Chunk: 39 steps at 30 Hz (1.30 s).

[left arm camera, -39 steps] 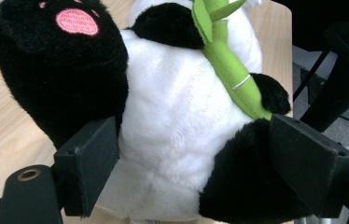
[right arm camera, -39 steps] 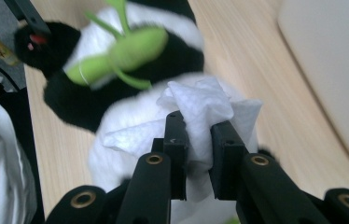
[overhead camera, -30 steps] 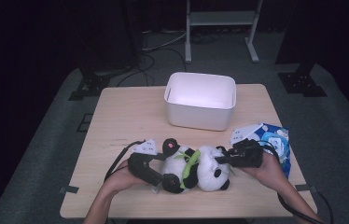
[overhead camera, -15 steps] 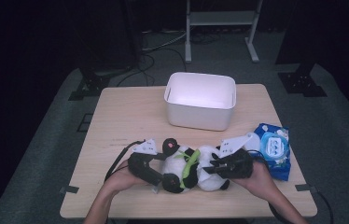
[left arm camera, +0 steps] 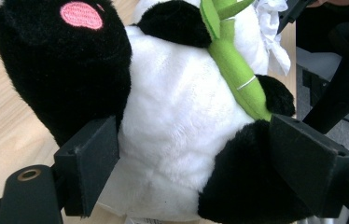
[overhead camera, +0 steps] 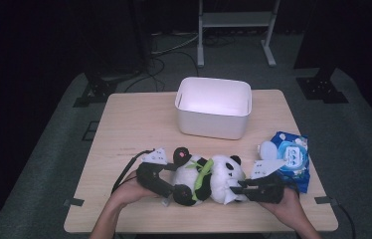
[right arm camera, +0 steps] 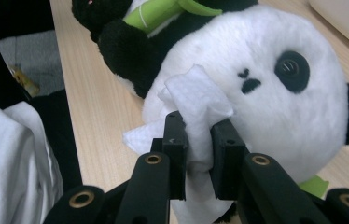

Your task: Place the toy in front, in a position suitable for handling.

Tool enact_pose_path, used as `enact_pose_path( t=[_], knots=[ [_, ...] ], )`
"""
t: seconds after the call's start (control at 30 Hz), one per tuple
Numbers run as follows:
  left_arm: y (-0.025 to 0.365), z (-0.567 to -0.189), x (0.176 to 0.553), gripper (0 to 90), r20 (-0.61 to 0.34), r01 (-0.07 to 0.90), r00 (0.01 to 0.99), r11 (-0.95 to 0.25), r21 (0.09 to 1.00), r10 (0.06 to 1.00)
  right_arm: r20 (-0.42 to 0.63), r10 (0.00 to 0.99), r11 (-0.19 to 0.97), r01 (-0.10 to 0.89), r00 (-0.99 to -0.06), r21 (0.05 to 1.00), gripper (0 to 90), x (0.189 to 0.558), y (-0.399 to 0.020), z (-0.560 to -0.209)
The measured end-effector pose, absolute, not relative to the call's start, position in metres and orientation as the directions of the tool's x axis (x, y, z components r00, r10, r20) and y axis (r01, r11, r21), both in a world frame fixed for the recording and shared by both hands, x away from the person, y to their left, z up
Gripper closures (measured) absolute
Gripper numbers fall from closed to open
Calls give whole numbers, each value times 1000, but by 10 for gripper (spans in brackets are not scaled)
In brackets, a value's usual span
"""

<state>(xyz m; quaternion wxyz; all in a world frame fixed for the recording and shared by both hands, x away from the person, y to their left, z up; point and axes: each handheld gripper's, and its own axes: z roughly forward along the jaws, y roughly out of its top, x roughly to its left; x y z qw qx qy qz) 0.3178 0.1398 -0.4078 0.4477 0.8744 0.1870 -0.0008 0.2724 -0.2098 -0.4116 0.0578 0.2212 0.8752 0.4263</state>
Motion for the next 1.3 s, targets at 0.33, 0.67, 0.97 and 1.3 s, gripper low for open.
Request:
enact_pose_path(
  t=[0.33, 0.67, 0.97, 1.3],
  knots=[
    [139, -407, 317, 163, -165, 327, 930, -534, 780, 328, 97, 474, 509, 363, -875, 781, 776, 265, -222, -424],
    [140, -408, 318, 163, -169, 331, 929, -532, 779, 330, 88, 514, 495, 378, -853, 782, 774, 283, -234, -411],
    [139, -407, 316, 163, -156, 320, 932, -543, 776, 327, 117, 548, 502, 437, -829, 747, 768, 333, -240, -402],
    [140, -407, 316, 163, -157, 320, 933, -545, 775, 325, 166, 548, 490, 476, -820, 730, 767, 355, -225, -403]
  ],
)
